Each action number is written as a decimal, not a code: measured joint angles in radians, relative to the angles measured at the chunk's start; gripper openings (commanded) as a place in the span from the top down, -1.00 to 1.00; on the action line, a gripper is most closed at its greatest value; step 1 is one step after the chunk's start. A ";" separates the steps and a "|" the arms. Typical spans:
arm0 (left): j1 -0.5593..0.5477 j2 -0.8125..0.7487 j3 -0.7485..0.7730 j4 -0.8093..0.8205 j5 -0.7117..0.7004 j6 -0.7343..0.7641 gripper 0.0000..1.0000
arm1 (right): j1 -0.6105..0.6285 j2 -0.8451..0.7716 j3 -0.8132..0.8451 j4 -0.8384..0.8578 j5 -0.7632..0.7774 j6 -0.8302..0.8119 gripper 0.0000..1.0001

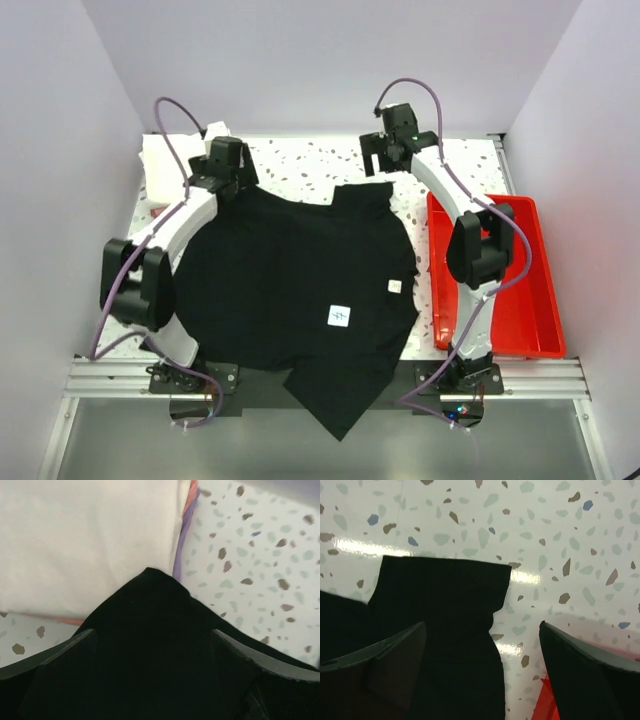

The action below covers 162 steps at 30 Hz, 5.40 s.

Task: Fold and stack the t-shirts
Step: Flatten the tshirt out, then fold the tshirt

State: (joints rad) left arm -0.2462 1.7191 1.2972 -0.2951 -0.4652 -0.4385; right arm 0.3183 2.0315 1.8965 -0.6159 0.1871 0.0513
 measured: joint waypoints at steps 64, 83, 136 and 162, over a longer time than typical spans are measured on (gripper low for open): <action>-0.175 -0.084 -0.447 0.178 0.314 -0.257 -1.00 | 0.022 0.004 -0.436 0.019 0.031 0.239 -0.98; -0.175 -0.074 -0.314 0.036 0.230 -0.249 -1.00 | -0.007 0.039 -0.364 -0.015 0.033 0.209 -0.97; 0.081 -0.189 -0.504 -0.105 0.142 -0.438 -1.00 | 0.061 -0.100 -0.593 0.056 -0.013 0.329 -0.98; 0.038 -0.698 -0.723 -0.395 0.239 -0.572 -1.00 | 0.048 -0.312 -0.608 0.054 -0.014 0.330 -0.98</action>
State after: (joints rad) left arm -0.2081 1.0214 0.5747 -0.6899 -0.2264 -1.0107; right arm 0.3660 1.7199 1.2888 -0.5621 0.1730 0.3813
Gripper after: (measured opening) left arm 0.997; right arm 0.987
